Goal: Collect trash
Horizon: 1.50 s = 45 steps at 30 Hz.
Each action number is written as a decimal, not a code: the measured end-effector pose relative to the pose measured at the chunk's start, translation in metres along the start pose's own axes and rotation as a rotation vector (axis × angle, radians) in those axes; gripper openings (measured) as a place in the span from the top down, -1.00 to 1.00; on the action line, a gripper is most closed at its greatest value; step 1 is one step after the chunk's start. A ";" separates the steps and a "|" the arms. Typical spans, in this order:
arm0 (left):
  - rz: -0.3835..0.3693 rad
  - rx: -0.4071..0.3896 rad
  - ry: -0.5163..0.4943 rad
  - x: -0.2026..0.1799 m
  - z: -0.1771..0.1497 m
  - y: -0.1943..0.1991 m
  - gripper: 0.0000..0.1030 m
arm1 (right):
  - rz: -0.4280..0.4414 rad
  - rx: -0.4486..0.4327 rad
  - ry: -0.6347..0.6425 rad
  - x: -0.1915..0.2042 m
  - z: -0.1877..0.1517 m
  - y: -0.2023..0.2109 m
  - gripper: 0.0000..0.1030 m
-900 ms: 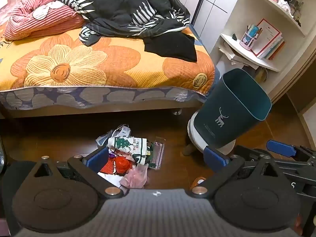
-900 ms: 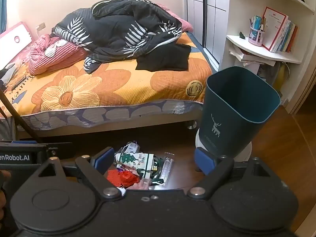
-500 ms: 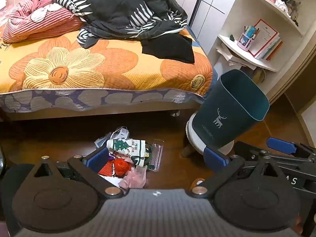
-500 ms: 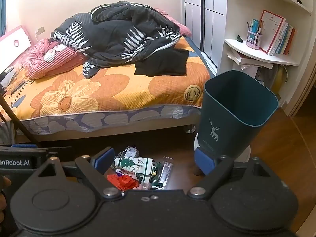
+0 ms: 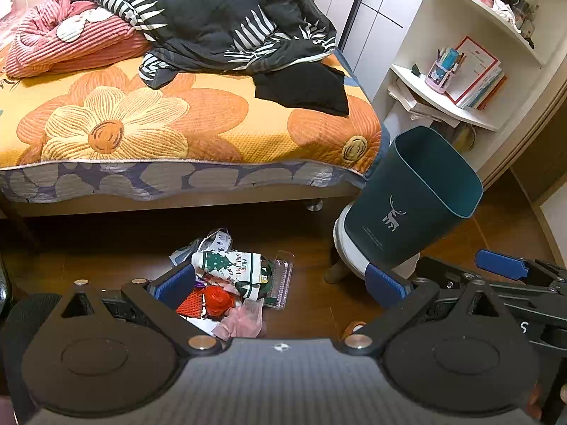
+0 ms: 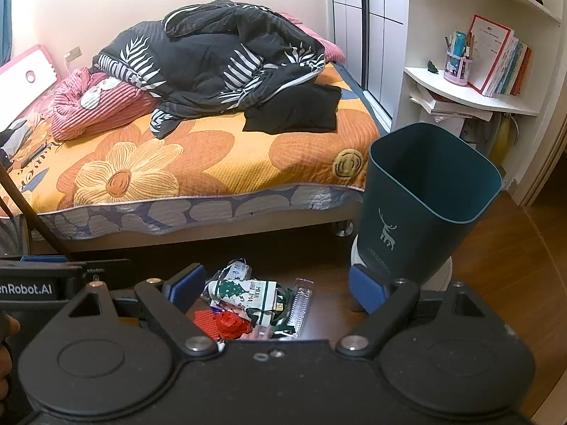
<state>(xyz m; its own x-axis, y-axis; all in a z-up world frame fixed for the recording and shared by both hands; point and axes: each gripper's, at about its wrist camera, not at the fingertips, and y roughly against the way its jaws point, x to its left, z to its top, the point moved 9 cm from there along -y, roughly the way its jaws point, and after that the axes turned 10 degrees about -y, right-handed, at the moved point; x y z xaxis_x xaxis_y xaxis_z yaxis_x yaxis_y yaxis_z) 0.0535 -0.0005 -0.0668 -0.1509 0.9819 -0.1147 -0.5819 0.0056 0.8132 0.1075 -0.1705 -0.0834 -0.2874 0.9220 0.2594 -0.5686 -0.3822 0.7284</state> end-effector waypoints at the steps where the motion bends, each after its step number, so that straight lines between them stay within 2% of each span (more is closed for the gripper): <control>1: 0.000 -0.001 -0.001 0.000 0.000 0.001 -0.99 | -0.003 -0.001 -0.001 0.000 0.000 0.000 -0.73; 45: 0.003 -0.012 -0.007 -0.002 0.003 0.006 -0.99 | -0.005 -0.001 -0.004 -0.003 -0.002 -0.001 -0.73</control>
<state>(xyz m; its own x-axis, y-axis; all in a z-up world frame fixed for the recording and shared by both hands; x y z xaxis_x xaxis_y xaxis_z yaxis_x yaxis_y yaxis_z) 0.0527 -0.0017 -0.0605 -0.1473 0.9831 -0.1087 -0.5914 0.0005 0.8064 0.1072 -0.1725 -0.0865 -0.2817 0.9242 0.2579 -0.5710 -0.3775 0.7290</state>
